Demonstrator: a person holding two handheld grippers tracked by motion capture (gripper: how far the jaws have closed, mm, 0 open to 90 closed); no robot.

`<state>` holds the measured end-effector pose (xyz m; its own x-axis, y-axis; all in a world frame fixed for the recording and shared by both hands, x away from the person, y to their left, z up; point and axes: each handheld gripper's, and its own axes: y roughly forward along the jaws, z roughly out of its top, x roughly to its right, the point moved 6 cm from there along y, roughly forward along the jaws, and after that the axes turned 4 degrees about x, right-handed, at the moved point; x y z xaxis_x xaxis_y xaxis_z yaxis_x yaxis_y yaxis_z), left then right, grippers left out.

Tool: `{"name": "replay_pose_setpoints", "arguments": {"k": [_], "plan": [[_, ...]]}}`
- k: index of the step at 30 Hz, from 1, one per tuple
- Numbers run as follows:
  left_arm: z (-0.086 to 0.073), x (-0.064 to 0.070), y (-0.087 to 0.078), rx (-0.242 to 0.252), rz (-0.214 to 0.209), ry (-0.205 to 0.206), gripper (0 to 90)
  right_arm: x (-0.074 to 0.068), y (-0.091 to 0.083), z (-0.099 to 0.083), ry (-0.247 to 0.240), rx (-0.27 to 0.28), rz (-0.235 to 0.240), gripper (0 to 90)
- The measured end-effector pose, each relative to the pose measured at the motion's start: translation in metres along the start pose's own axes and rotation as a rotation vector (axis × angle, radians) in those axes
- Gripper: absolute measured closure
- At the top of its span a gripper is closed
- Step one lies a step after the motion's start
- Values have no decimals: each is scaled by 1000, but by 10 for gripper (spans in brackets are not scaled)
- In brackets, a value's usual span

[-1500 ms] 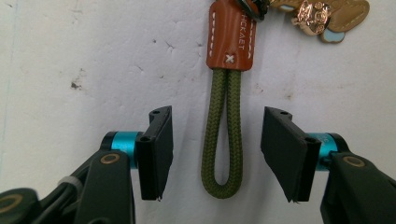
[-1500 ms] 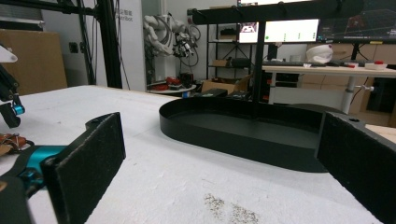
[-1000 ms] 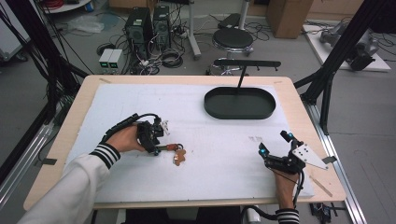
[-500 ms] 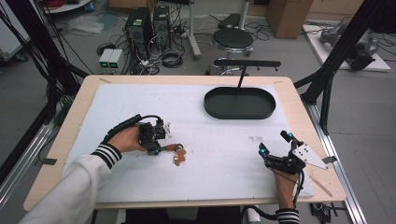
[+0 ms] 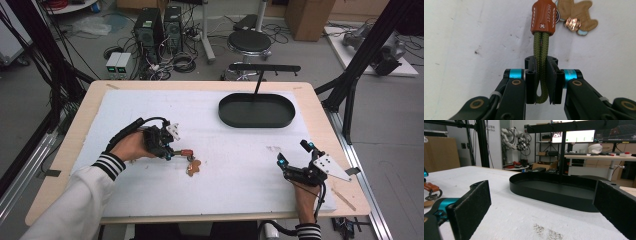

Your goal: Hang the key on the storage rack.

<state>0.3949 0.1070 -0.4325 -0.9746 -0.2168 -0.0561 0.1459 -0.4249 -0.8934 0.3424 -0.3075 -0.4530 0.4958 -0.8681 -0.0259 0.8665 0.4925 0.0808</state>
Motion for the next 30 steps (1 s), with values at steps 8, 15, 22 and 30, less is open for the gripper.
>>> {"name": "replay_pose_setpoints", "arguments": {"k": [8,15,22,30], "plan": [[9,-5,-16,145,6,-50,795,2,1,1,64,-23,31,7],[21,-4,-31,290,-15,-71,795,-9,12,19,38,-63,134,7],[30,-1,-41,370,-39,-79,794,-14,26,40,60,-88,228,7],[44,2,-45,465,-61,-79,794,-31,51,74,-15,-153,372,7]]}}
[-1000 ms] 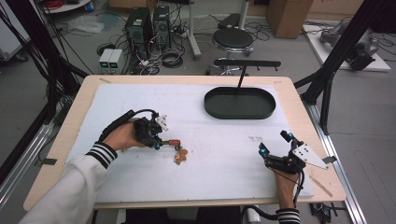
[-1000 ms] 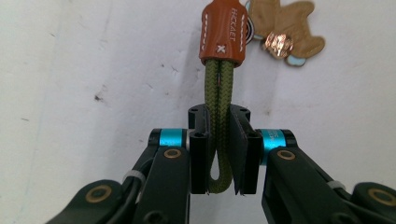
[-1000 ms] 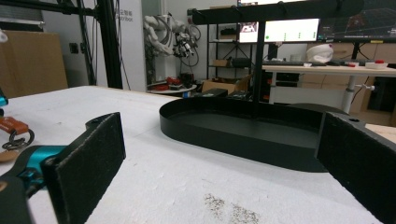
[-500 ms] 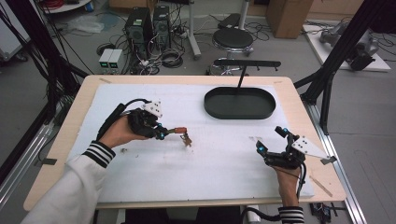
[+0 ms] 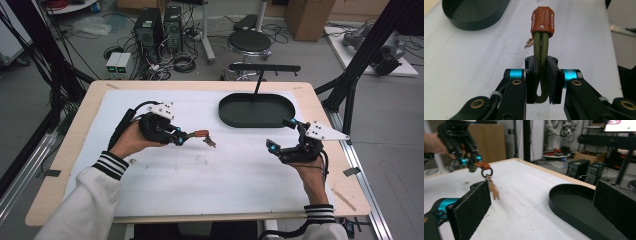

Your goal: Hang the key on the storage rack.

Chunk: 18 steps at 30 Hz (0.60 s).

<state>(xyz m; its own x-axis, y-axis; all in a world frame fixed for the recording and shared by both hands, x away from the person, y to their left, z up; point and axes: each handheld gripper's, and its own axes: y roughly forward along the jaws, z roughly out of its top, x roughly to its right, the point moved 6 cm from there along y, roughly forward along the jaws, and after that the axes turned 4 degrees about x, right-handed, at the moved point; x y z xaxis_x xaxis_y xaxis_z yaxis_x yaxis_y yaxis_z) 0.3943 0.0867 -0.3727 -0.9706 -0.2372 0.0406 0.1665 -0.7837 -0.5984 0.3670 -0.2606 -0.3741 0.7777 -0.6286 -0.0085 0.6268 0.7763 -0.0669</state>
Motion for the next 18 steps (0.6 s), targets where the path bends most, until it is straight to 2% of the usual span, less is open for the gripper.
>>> {"name": "replay_pose_setpoints", "arguments": {"k": [2,3,4,5,7,8,9,11,18], "plan": [[4,1,1,9,-8,6,794,-1,2,3,-8,-7,10,7],[5,2,2,10,-14,6,794,-4,9,11,-48,-32,49,7],[6,3,3,16,-19,8,794,-4,9,11,-48,-32,49,7],[7,3,4,25,-22,8,794,-8,15,17,-68,-57,80,7],[8,5,6,25,-28,14,794,-12,21,23,-90,-72,115,7],[9,6,7,25,-32,16,794,-12,21,23,-90,-72,115,7],[9,7,7,27,-37,16,793,-15,27,28,-103,-88,147,7],[11,8,8,30,-35,20,794,-17,34,32,-116,-109,169,7],[18,10,10,30,-41,25,793,-25,52,41,-120,-150,234,7]]}}
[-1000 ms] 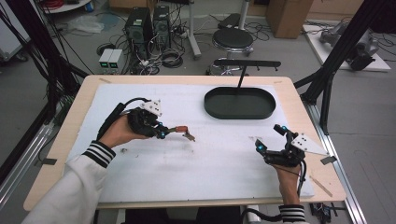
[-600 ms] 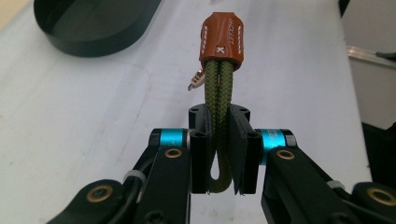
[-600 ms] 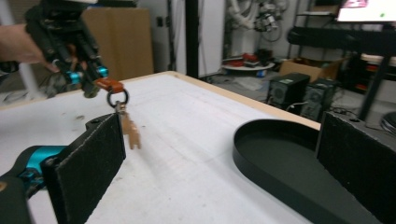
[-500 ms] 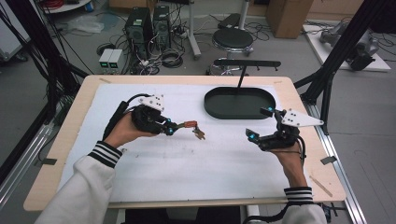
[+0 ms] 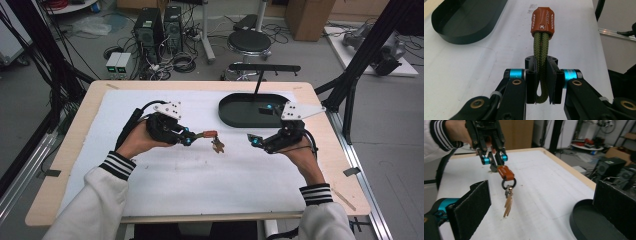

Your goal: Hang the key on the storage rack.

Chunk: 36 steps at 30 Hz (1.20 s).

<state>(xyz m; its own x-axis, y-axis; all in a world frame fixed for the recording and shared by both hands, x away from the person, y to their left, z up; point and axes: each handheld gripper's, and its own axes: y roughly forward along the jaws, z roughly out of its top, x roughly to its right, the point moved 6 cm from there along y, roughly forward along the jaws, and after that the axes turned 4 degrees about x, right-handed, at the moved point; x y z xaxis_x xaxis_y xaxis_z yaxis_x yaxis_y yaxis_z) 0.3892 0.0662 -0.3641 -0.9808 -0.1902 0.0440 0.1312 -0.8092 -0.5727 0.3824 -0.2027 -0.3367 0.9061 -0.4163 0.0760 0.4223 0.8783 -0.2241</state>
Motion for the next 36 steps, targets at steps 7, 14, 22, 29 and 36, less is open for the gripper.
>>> {"name": "replay_pose_setpoints", "arguments": {"k": [7,14,22,29,36], "plan": [[3,3,5,-2,-10,12,794,-5,24,7,-30,-63,120,7],[8,8,14,-14,-28,31,794,-11,43,9,-64,-130,188,8],[12,13,21,-29,-37,50,793,-19,58,4,-76,-191,233,8],[19,16,29,-42,-53,65,793,-26,70,-3,-96,-258,283,47],[18,16,30,-45,-55,63,793,-29,74,-11,-82,-333,318,185]]}}
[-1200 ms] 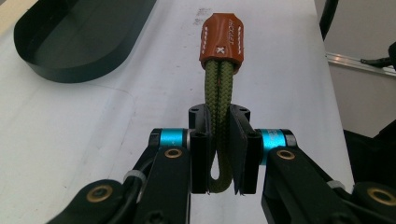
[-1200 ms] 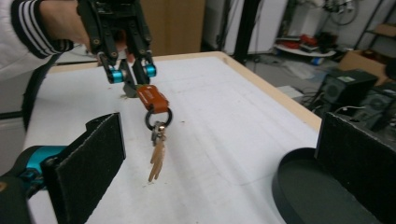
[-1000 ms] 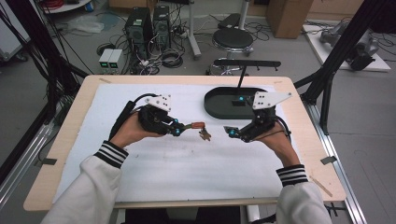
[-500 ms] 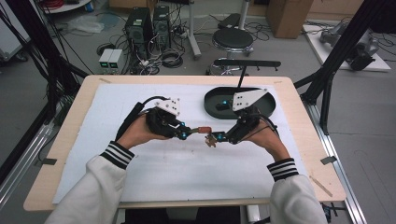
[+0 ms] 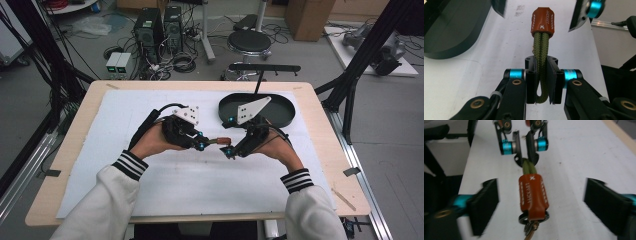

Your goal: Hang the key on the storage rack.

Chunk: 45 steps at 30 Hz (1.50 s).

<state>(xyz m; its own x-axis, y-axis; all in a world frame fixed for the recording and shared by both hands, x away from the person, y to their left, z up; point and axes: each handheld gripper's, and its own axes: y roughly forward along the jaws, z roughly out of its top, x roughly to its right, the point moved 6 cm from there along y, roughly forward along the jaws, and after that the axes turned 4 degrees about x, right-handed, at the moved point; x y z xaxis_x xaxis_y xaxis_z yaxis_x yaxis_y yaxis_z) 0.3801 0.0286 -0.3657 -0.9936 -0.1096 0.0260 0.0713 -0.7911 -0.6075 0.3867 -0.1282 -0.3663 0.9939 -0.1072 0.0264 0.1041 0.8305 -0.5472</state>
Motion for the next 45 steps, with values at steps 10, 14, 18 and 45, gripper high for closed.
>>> {"name": "replay_pose_setpoints", "arguments": {"k": [10,14,18,45], "plan": [[-2,3,6,-33,-4,17,793,-2,8,-5,-31,-75,32,398],[-3,3,7,-41,-5,19,793,-4,11,-6,-35,-102,50,473],[-3,3,8,-45,-11,18,793,-4,14,-6,-53,-116,54,605],[-24,-12,-11,80,72,-32,136,2,-1,-8,-45,-96,-27,718]]}}
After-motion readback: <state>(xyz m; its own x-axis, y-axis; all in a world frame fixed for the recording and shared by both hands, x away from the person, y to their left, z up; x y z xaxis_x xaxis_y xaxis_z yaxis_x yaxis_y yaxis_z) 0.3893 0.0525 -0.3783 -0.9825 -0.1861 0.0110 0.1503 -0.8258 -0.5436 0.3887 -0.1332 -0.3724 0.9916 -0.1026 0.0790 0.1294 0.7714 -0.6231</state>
